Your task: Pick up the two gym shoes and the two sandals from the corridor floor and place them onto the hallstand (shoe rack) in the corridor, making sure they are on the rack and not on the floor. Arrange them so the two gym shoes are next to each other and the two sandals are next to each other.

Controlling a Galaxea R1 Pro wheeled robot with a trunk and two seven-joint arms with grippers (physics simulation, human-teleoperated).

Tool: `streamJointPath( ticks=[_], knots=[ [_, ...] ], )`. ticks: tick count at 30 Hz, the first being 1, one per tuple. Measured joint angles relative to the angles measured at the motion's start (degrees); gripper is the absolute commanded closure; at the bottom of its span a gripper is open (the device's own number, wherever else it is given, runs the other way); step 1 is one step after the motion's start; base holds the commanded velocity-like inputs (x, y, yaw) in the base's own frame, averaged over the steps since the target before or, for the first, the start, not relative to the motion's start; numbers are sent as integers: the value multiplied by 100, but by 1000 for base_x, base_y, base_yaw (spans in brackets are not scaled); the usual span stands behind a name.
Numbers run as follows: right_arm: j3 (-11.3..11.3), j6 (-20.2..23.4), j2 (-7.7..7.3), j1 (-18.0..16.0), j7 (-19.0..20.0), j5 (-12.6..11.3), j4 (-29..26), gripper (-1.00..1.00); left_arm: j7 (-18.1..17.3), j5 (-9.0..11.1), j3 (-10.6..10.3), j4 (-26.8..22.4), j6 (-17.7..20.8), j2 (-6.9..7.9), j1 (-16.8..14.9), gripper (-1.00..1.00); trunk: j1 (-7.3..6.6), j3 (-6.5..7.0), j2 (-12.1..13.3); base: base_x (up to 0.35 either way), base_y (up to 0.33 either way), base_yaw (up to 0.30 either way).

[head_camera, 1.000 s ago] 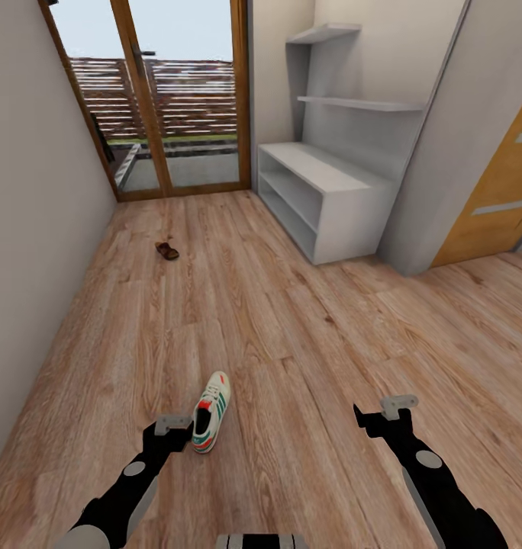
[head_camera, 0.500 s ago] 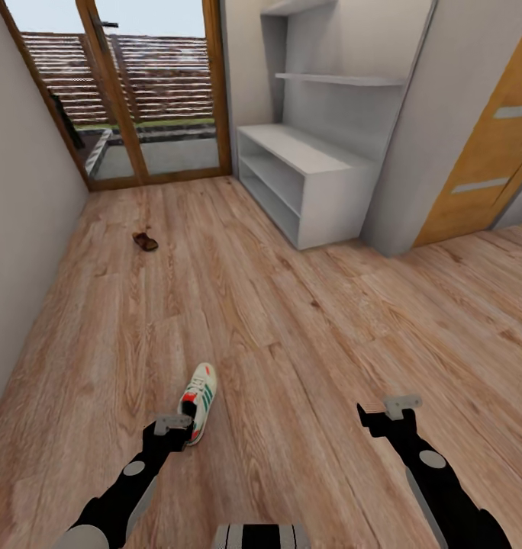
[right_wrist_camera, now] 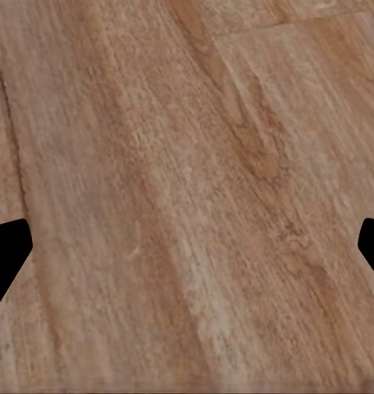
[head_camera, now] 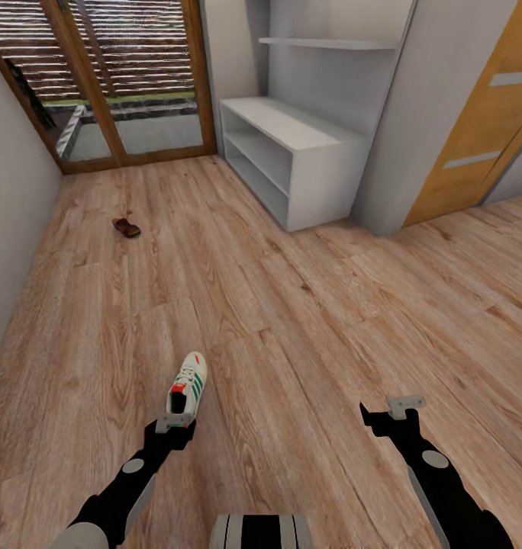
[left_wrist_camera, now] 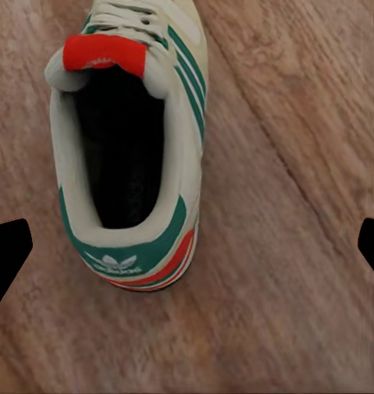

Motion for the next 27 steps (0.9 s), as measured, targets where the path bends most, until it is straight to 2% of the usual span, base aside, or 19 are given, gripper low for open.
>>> streamJointPath(
  ticks=[9,22,27],
  knots=[
    [0,0,10,0,0,0,0,-100,-339,-16,19,-43,34,21,-58,-100,0,-4,0,0,0,-7],
    [16,8,24,0,0,0,0,-100,-333,-12,56,-85,-20,44,-72,-100,0,-10,0,0,0,0],
    [26,9,33,0,0,0,0,-100,-327,10,60,-101,-27,127,-73,-100,0,-31,0,0,0,0]
  ],
)
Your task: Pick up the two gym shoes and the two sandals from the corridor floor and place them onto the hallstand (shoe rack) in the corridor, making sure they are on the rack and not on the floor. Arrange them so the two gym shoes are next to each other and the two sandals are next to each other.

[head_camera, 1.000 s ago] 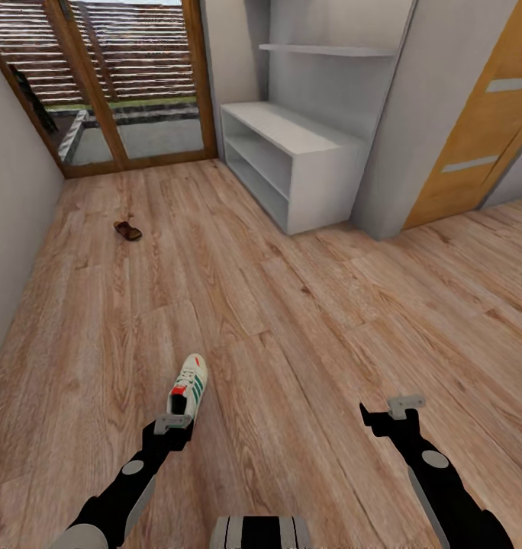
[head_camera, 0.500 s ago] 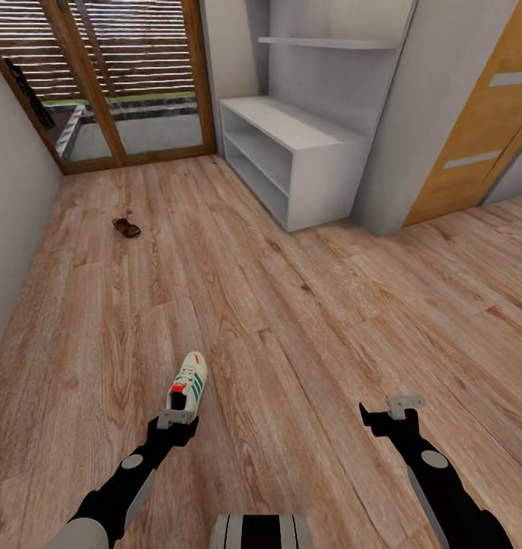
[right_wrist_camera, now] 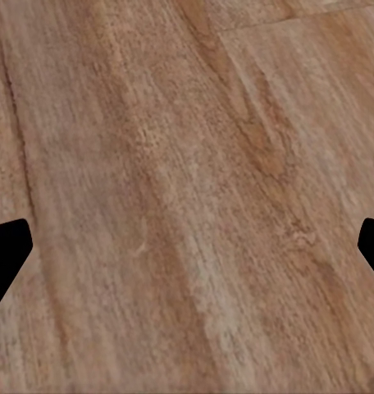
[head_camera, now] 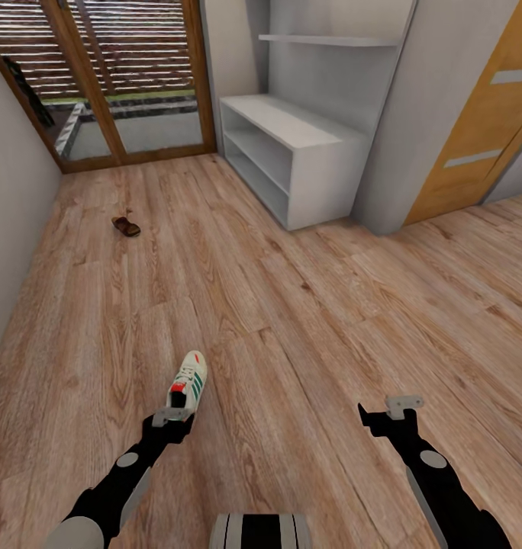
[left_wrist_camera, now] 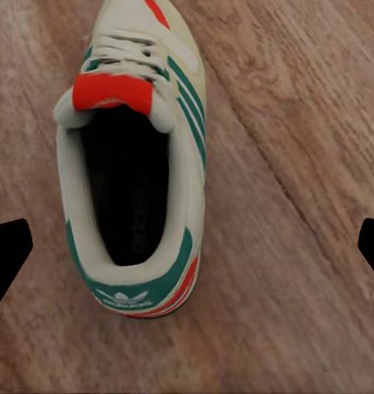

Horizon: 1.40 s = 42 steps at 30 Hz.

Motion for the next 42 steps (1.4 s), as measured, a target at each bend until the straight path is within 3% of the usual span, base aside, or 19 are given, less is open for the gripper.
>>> streamJointPath(
  ticks=[8,23,42],
  knots=[
    [4,0,9,0,0,0,7,-100,13,28,12,-15,-3,126,0,-100,0,-59,0,0,0,0],
    [-8,0,11,0,0,0,5,-100,9,33,17,-58,-4,159,0,-100,39,-524,-20,0,0,0],
    [-17,-3,11,0,-8,0,0,-100,15,34,17,-117,-158,160,8,-100,39,-576,-20,0,0,0]
  ],
)
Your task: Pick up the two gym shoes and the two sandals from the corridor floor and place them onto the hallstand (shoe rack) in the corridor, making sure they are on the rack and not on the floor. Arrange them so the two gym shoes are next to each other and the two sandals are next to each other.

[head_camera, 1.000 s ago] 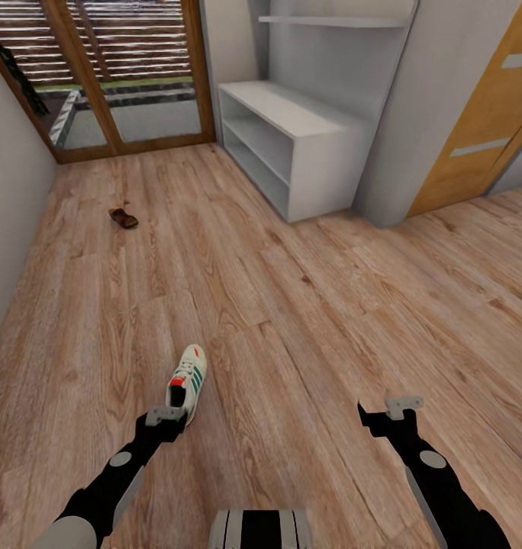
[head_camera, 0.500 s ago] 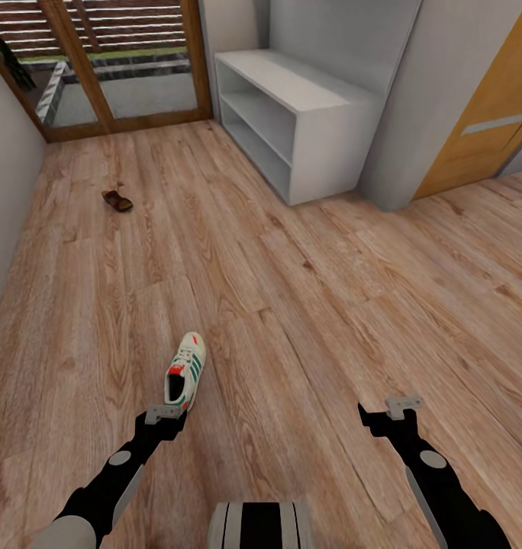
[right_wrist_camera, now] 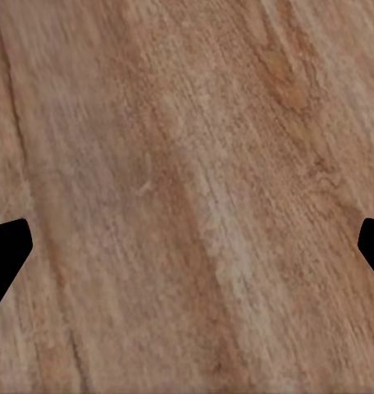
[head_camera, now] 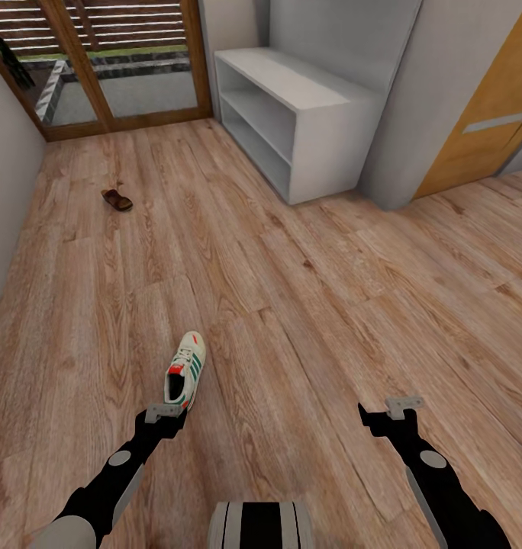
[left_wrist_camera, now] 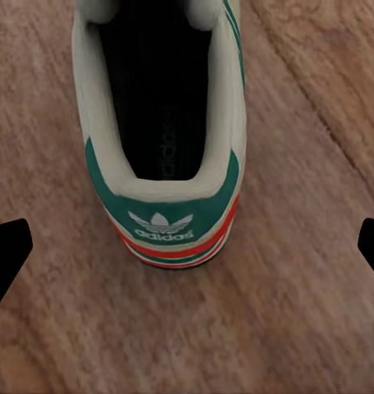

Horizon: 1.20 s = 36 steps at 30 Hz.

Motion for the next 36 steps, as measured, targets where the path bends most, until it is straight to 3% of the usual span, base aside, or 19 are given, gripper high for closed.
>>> streamJointPath(
  ticks=[13,36],
  knots=[
    [-4,3,0,0,0,0,0,-100,0,0,0,1,-13,0,1,-100,34,-354,-17,0,0,0],
    [12,-11,0,0,-9,8,-180,-100,0,0,0,7,-20,-17,9,-100,33,-399,-17,0,0,0]
  ],
)
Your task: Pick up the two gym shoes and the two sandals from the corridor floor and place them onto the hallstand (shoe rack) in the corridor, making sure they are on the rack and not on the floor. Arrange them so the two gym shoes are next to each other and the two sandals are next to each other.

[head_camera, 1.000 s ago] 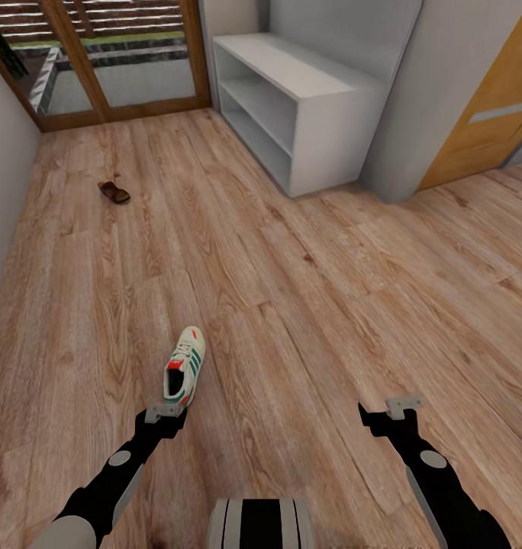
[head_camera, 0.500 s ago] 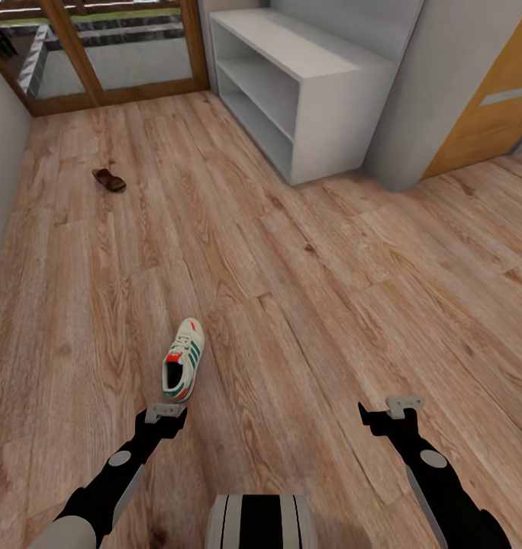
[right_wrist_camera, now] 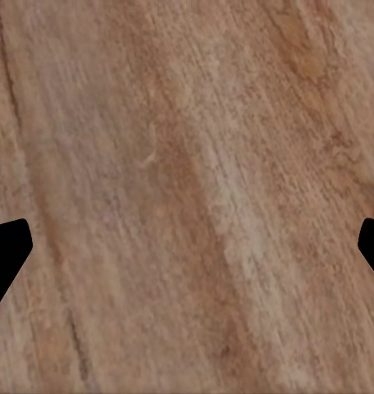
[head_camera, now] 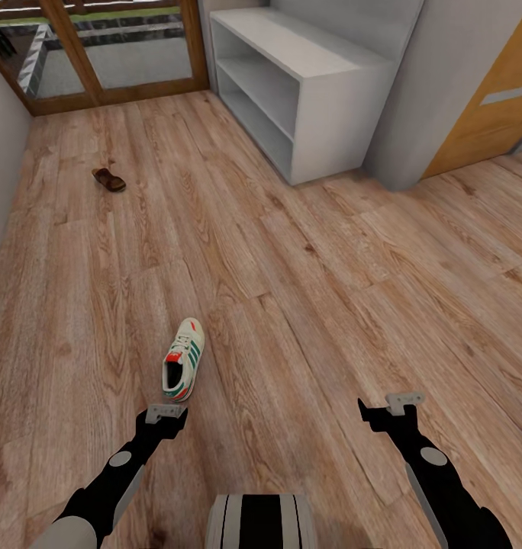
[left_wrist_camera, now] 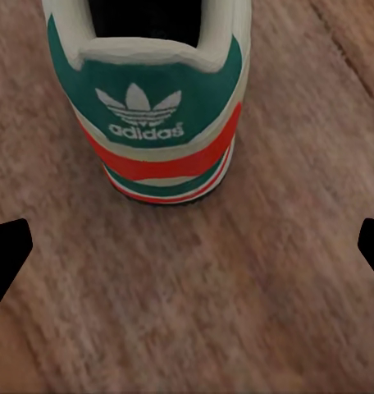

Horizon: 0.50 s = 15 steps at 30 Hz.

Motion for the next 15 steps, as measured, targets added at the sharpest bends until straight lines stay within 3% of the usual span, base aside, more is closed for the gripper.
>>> streamJointPath(
  ticks=[15],
  knots=[
    [0,-3,0,0,0,0,-8,-100,0,6,0,4,4,0,0,-100,-1,0,0,64,0,0]
  ],
)
